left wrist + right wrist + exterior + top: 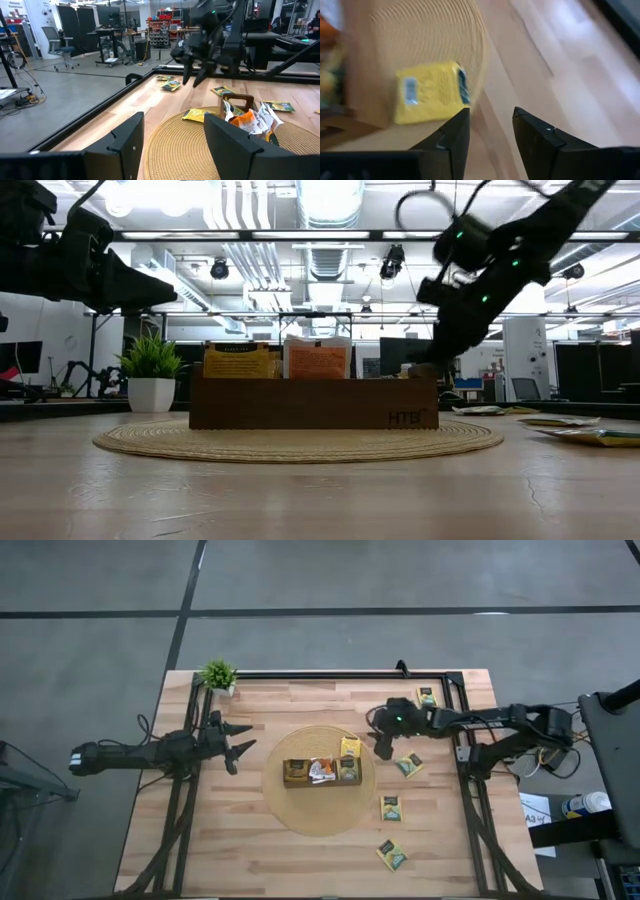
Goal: Pick & Place Tea
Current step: Put the lemon tea sachet into the right section of the wooden organizer
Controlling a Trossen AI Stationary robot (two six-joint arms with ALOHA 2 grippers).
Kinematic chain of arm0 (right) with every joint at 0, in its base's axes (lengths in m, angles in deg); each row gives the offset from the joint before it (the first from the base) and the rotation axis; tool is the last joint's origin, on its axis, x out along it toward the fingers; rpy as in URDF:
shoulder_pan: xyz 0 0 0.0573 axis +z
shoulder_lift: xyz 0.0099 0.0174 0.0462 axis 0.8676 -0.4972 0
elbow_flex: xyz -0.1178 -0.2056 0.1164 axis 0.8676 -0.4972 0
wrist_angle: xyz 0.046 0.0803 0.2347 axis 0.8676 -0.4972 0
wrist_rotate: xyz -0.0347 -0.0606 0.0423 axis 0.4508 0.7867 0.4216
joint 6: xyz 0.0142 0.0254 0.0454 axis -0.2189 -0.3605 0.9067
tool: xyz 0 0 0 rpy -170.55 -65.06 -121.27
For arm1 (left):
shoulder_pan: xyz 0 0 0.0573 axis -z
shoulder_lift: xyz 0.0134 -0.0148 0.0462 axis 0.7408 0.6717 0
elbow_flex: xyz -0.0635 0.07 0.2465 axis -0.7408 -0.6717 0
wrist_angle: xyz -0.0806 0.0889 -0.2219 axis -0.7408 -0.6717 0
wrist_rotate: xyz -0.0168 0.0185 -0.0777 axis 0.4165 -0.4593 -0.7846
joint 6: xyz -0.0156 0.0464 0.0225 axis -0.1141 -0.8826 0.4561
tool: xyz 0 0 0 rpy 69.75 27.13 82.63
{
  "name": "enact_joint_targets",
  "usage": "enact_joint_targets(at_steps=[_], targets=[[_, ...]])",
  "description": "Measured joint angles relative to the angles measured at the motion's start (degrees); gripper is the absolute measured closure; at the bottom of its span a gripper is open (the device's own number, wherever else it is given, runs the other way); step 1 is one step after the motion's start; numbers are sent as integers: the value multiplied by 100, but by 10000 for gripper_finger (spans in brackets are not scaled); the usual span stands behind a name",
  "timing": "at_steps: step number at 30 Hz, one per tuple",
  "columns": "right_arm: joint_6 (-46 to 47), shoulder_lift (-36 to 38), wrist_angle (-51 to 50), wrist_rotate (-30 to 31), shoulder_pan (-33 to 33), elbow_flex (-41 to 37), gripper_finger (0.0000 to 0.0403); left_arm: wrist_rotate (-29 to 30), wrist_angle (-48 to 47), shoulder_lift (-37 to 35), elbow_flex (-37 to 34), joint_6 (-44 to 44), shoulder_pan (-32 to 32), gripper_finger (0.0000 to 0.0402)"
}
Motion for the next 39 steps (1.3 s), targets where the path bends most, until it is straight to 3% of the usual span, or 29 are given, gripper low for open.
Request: enact_joint_targets(at_steps=[7, 11, 26, 30, 39], targets=[[-188, -826, -69, -1368, -409, 529, 254, -1, 0, 0, -1, 0, -4, 199], [-554, -1208, -340, -1562, -439, 877, 250, 0, 0, 2, 1, 0, -4, 199], [-1107, -2281, -584, -1543, -375, 1337, 263, 1, -2, 0, -1, 0, -2, 199], [-1138, -2383, -574, -928, -279, 1351, 273, 0, -2, 0, 1, 0, -2, 199], [-1179, -2211, -623, -587, -292, 1395, 347, 0, -2, 0, 0, 0, 2, 199]])
